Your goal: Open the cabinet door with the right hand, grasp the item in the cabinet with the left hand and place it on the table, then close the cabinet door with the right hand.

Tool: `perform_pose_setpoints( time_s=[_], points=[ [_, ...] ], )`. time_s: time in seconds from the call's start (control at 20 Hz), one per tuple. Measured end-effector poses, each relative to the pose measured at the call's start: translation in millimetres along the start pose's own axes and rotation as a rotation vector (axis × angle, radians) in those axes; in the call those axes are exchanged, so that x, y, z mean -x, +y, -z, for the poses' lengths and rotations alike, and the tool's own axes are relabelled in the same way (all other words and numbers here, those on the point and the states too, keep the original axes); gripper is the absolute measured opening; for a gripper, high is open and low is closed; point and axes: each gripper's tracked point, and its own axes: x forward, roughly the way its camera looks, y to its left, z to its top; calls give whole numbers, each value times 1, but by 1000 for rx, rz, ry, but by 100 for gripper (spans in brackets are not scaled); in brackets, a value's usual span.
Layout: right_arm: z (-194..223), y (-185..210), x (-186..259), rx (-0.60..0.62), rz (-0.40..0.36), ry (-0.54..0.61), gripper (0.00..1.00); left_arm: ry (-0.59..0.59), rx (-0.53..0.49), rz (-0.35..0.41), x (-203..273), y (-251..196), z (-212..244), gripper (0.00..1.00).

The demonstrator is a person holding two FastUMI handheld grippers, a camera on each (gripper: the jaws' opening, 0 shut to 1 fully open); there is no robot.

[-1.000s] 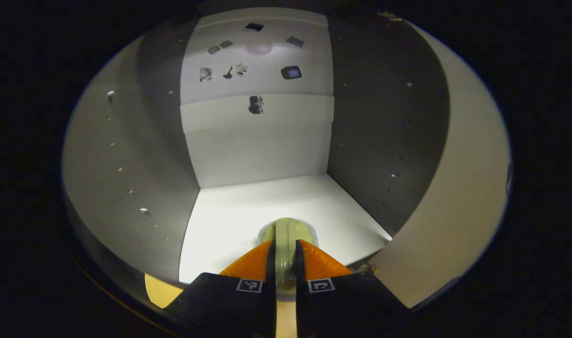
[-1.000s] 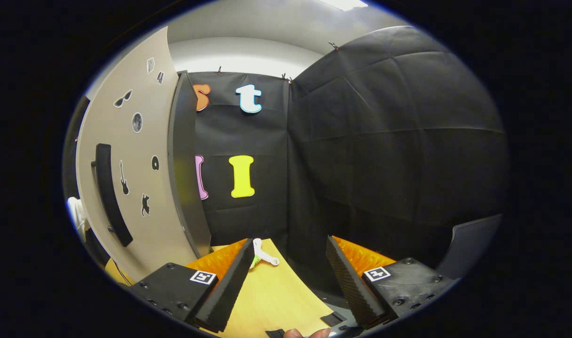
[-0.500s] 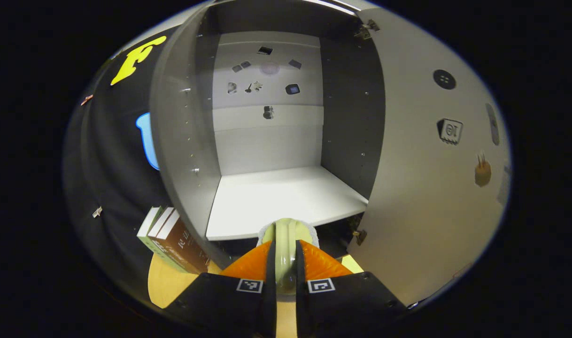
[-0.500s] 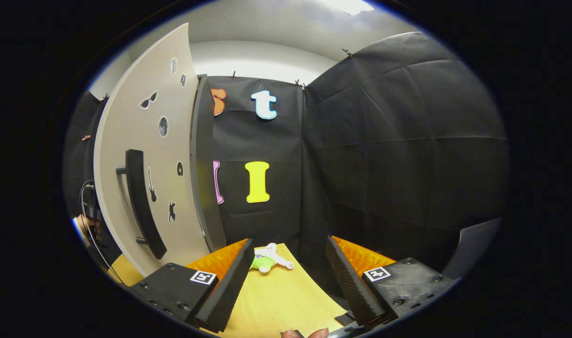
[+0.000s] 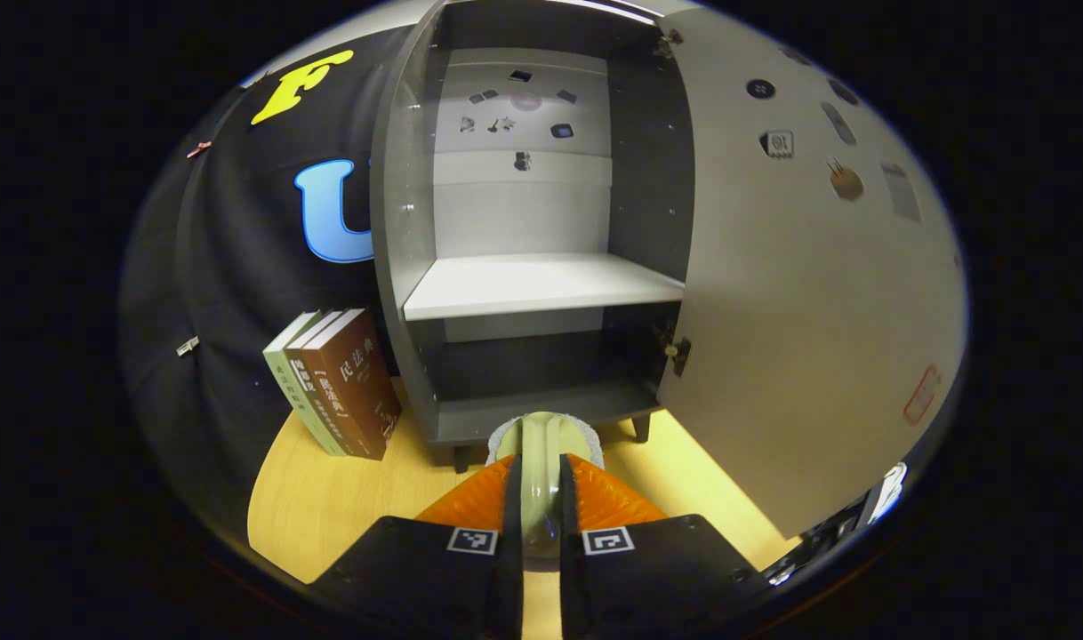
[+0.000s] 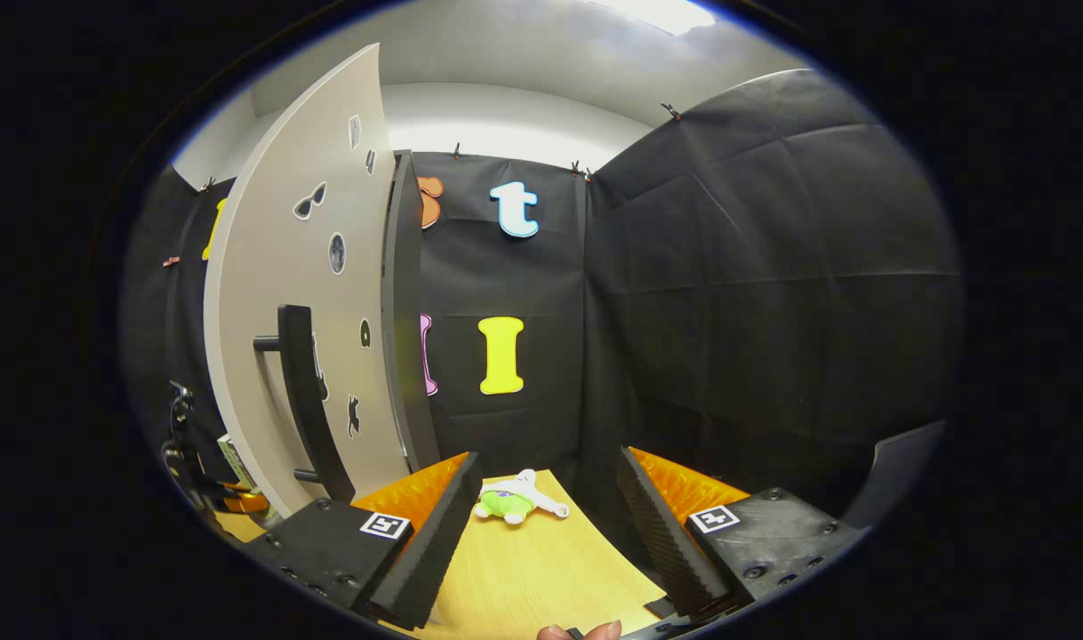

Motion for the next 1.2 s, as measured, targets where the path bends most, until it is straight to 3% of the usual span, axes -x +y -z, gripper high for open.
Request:
perform_pose_setpoints(
  time_s=[0.4, 0.6, 1.2],
  points=[
    [-9, 14, 0, 35, -9, -11, 98, 40, 80, 5, -14, -11, 113, 20],
    [-10, 16, -3, 50, -3, -12, 100, 53, 62, 14, -23, -19, 153, 20],
    [-1, 15, -23, 98, -12, 15, 98, 136, 58, -55, -60, -31, 217, 21]
  ],
)
